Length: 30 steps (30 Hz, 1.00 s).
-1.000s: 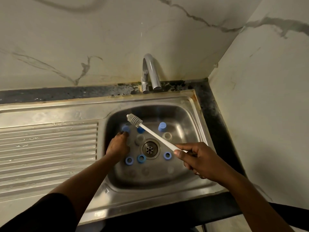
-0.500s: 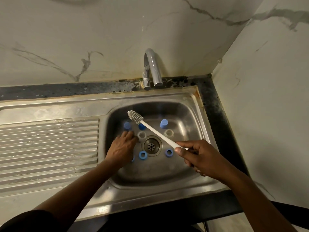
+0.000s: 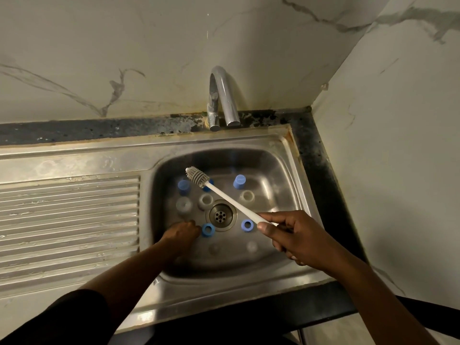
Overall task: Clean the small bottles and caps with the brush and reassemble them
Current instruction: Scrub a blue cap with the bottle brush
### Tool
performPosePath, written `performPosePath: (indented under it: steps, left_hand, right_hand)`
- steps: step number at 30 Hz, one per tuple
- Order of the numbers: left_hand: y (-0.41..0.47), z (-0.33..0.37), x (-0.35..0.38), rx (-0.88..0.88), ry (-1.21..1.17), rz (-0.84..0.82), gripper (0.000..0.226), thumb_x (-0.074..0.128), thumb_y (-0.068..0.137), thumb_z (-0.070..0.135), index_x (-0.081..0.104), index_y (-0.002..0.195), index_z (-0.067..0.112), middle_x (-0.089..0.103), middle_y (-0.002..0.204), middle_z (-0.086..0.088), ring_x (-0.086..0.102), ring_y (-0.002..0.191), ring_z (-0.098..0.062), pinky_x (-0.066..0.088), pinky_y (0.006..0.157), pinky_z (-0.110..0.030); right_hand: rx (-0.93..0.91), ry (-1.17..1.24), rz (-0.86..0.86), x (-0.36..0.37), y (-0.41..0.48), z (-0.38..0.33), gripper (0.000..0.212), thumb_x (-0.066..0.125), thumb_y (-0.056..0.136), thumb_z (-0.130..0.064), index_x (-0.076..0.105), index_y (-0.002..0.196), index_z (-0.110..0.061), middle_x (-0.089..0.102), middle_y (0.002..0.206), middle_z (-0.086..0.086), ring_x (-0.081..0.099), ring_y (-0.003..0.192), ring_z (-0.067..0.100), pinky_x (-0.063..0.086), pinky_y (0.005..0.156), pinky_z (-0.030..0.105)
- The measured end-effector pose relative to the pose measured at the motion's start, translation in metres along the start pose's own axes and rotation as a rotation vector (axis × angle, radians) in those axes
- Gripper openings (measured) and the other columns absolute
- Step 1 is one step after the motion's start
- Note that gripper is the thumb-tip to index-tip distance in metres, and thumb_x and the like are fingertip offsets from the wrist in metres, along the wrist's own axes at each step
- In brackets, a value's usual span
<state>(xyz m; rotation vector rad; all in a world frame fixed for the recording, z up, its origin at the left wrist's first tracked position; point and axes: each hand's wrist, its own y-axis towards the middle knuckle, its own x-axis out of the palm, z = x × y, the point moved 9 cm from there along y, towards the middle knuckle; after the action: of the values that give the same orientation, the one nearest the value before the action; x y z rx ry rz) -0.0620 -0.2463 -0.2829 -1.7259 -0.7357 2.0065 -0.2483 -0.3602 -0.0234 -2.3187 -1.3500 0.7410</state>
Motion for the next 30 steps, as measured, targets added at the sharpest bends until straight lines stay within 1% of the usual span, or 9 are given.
performPosePath:
  steps: [4, 8, 15, 18, 21, 23, 26, 28, 30]
  left_hand:
    - [0.004, 0.001, -0.002, -0.011, 0.015, 0.016, 0.042, 0.062, 0.104, 0.032, 0.055, 0.143, 0.02, 0.053, 0.143, -0.007, 0.057, 0.129, -0.025, 0.048, 0.11, -0.039]
    - [-0.01, -0.004, -0.019, -0.069, -0.143, 0.093, 0.038, 0.064, 0.102, 0.031, 0.057, 0.138, 0.024, 0.057, 0.137, -0.003, 0.06, 0.124, -0.022, 0.05, 0.106, -0.037]
    - [-0.08, -0.024, -0.093, -0.168, -0.512, 0.399, 0.018, 0.072, 0.095, 0.026, 0.069, 0.114, 0.027, 0.068, 0.106, 0.008, 0.067, 0.095, -0.008, 0.048, 0.082, -0.02]
    - [-0.122, -0.039, -0.123, -0.203, -0.835, 0.52, 0.017, 0.078, 0.094, 0.035, 0.072, 0.109, 0.03, 0.074, 0.095, 0.01, 0.069, 0.081, -0.001, 0.051, 0.075, -0.013]
    - [-0.157, -0.053, -0.138, -0.18, -1.503, 0.59, 0.03, 0.077, 0.091, 0.033, 0.077, 0.117, 0.018, 0.08, 0.102, -0.01, 0.078, 0.095, -0.023, 0.064, 0.084, -0.031]
    - [-0.175, -0.06, -0.148, -0.161, -1.795, 0.614, 0.04, 0.073, 0.091, 0.033, 0.074, 0.124, 0.011, 0.076, 0.111, -0.024, 0.076, 0.094, -0.034, 0.066, 0.082, -0.035]
    - [-0.198, -0.066, -0.166, -0.134, -1.964, 0.663, 0.041, 0.064, 0.1, 0.035, 0.07, 0.125, 0.003, 0.075, 0.106, -0.026, 0.072, 0.084, -0.03, 0.065, 0.076, -0.033]
    - [-0.21, -0.069, -0.176, -0.125, -2.004, 0.689, 0.043, 0.059, 0.105, 0.038, 0.069, 0.127, 0.002, 0.073, 0.099, -0.025, 0.07, 0.079, -0.027, 0.064, 0.072, -0.033]
    - [-0.22, -0.07, -0.183, -0.115, -2.011, 0.706, 0.049, 0.058, 0.105, 0.044, 0.069, 0.129, 0.003, 0.071, 0.094, -0.023, 0.068, 0.075, -0.025, 0.061, 0.069, -0.033]
  right_hand:
    - [-0.002, 0.011, 0.007, -0.001, -0.001, 0.0, 0.024, 0.064, 0.1, -0.035, 0.069, 0.119, -0.05, 0.054, 0.063, 0.004, 0.043, 0.046, 0.006, 0.038, 0.044, 0.02]
    - [-0.008, -0.013, 0.027, -0.004, -0.001, -0.001, 0.023, 0.065, 0.1, -0.035, 0.073, 0.12, -0.043, 0.054, 0.062, 0.003, 0.043, 0.046, 0.005, 0.039, 0.045, 0.022]
    - [-0.087, -0.055, 0.037, -0.003, -0.014, -0.019, 0.031, 0.064, 0.101, -0.03, 0.068, 0.132, -0.029, 0.056, 0.059, -0.002, 0.046, 0.045, 0.003, 0.04, 0.047, 0.017]
    - [-0.142, -0.104, 0.055, -0.005, -0.024, -0.028, 0.034, 0.063, 0.102, -0.032, 0.066, 0.136, -0.031, 0.059, 0.061, -0.002, 0.049, 0.047, 0.001, 0.042, 0.05, 0.016]
    - [-0.224, -0.202, 0.09, -0.01, -0.035, -0.04, 0.034, 0.06, 0.103, -0.035, 0.065, 0.136, -0.035, 0.065, 0.063, -0.011, 0.057, 0.052, 0.001, 0.046, 0.056, 0.015]
    - [-0.284, -0.319, 0.108, -0.013, -0.042, -0.049, 0.033, 0.059, 0.103, -0.041, 0.065, 0.135, -0.041, 0.069, 0.07, -0.016, 0.066, 0.064, 0.003, 0.052, 0.066, 0.02]
    - [-0.346, -0.488, 0.108, -0.012, -0.052, -0.062, 0.033, 0.058, 0.101, -0.048, 0.064, 0.134, -0.048, 0.072, 0.085, -0.027, 0.07, 0.081, 0.0, 0.059, 0.079, 0.024]
    - [-0.416, -0.662, 0.119, -0.009, -0.058, -0.077, 0.036, 0.056, 0.102, -0.051, 0.058, 0.138, -0.052, 0.064, 0.08, -0.041, 0.066, 0.077, -0.009, 0.051, 0.068, 0.013]
    - [-0.522, -0.845, 0.147, -0.004, -0.065, -0.095, 0.04, 0.05, 0.103, -0.055, 0.052, 0.142, -0.054, 0.062, 0.076, -0.035, 0.063, 0.074, -0.006, 0.045, 0.064, 0.011]
